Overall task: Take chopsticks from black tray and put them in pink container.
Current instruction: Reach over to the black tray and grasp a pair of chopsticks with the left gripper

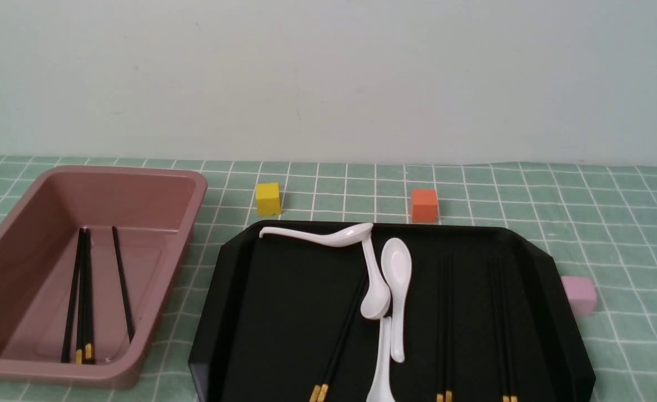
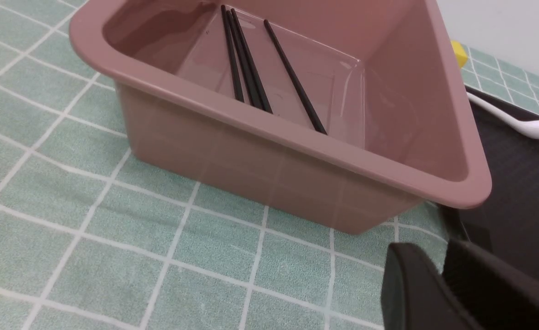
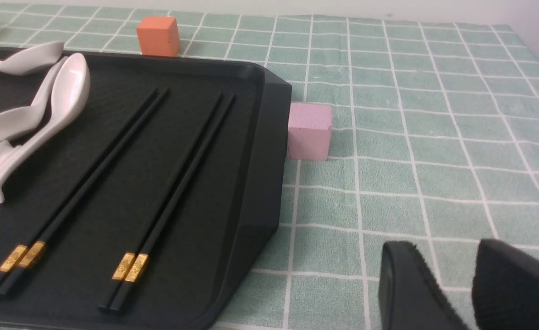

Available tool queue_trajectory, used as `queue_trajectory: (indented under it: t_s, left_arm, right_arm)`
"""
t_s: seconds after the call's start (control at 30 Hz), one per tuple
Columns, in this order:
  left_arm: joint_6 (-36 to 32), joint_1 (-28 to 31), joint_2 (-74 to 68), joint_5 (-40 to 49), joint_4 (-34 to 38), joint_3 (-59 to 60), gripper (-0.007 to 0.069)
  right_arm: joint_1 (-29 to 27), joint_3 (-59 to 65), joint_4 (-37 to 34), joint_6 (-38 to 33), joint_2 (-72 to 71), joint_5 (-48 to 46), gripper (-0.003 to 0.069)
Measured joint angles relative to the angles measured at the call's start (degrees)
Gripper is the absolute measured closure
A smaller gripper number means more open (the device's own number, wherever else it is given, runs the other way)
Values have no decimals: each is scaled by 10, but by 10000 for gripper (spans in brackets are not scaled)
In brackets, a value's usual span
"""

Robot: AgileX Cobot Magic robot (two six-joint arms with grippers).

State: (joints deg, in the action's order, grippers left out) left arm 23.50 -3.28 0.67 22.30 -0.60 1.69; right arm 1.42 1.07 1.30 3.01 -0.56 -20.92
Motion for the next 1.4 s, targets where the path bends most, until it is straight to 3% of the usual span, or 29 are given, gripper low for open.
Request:
queue_trajectory:
  t_s: [0.57, 0.67, 0.83, 0.97, 1.23, 1.33, 1.4]
  left_arm:
    - [4, 0, 0, -11, 6, 0, 487]
    - [42, 0, 0, -34, 71, 0, 483]
    - [164, 0, 0, -46, 273, 0, 480]
    - [217, 0, 0, -54, 404, 0, 478]
    - [226, 0, 0, -89, 499, 0, 484]
    - [215, 0, 0, -84, 512, -18, 531]
    - [171, 0, -3, -58, 513, -50, 585]
  right_arm:
    - [0, 0, 0, 0, 0, 0, 419]
    - [0, 0, 0, 0, 0, 0, 419]
    - [0, 0, 0, 0, 0, 0, 419]
    - [0, 0, 0, 0, 0, 0, 419]
    - [0, 0, 0, 0, 0, 0, 419]
    - [0, 0, 0, 0, 0, 0, 419]
    - [0, 0, 0, 0, 0, 0, 419]
